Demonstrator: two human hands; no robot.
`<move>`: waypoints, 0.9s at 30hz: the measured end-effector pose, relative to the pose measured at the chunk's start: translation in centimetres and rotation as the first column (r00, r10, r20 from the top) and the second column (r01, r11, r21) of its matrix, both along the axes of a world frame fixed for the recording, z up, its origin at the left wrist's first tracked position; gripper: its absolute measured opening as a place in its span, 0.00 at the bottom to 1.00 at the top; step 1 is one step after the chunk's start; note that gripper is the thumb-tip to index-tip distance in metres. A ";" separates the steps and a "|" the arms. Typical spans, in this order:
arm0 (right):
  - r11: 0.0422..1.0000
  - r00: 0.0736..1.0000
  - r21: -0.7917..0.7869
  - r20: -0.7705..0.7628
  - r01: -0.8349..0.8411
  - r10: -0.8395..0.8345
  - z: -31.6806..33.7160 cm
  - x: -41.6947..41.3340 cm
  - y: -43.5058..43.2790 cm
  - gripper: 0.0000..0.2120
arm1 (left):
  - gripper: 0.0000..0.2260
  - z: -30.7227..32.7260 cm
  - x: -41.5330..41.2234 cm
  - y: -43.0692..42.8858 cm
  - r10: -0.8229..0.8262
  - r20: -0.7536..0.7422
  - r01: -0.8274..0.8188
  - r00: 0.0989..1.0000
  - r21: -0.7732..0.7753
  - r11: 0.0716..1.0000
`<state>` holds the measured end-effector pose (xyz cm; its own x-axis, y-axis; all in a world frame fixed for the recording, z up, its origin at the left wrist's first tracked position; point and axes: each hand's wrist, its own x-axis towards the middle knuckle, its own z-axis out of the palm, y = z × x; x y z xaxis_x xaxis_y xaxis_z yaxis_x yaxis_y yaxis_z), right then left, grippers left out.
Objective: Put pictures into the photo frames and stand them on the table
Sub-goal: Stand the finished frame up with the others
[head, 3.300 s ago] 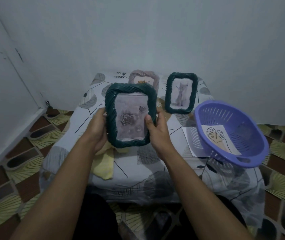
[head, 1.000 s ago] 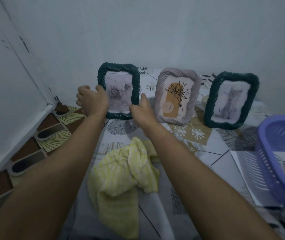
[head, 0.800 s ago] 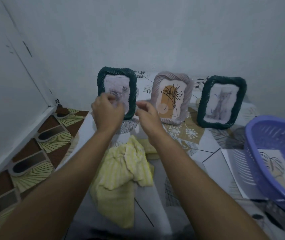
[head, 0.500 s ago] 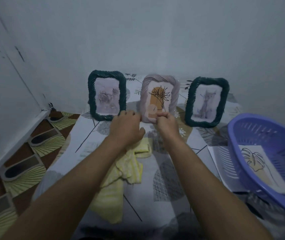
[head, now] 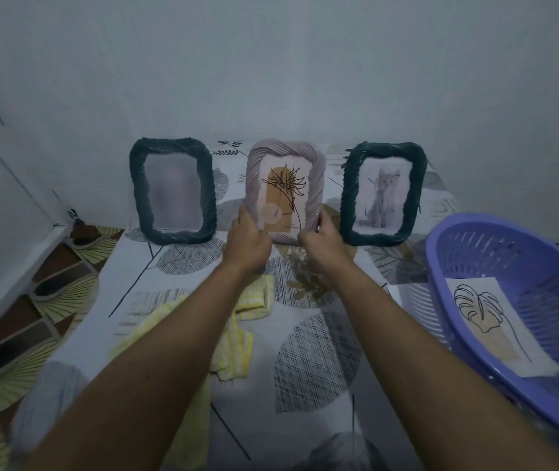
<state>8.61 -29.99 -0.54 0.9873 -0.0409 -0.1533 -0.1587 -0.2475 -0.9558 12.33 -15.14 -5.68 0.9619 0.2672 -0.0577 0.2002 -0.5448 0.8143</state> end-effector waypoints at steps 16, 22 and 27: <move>0.976 0.995 0.192 -0.013 0.101 -0.100 2.2 -7.2 -2.3 0.27 | 0.15 7.1 -11.0 -1.6 -0.041 0.340 0.050 0.940 -0.017 0.999; 0.972 0.995 0.218 -0.077 0.084 -0.069 2.5 -11.5 -4.6 0.16 | 0.20 7.9 -15.5 -2.5 -0.171 0.281 0.197 0.944 -0.066 0.978; 0.984 0.985 0.058 -0.060 0.166 -0.163 3.5 -13.6 -5.7 0.26 | 0.16 8.3 -18.7 -4.5 -0.148 0.327 0.181 0.933 -0.074 0.981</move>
<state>-4.97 -35.67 2.97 0.9580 -0.1907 -0.2139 -0.2443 -0.1534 -0.9575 -6.39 -19.66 2.61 0.9641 0.1122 0.2406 -0.1643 -0.4597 0.8727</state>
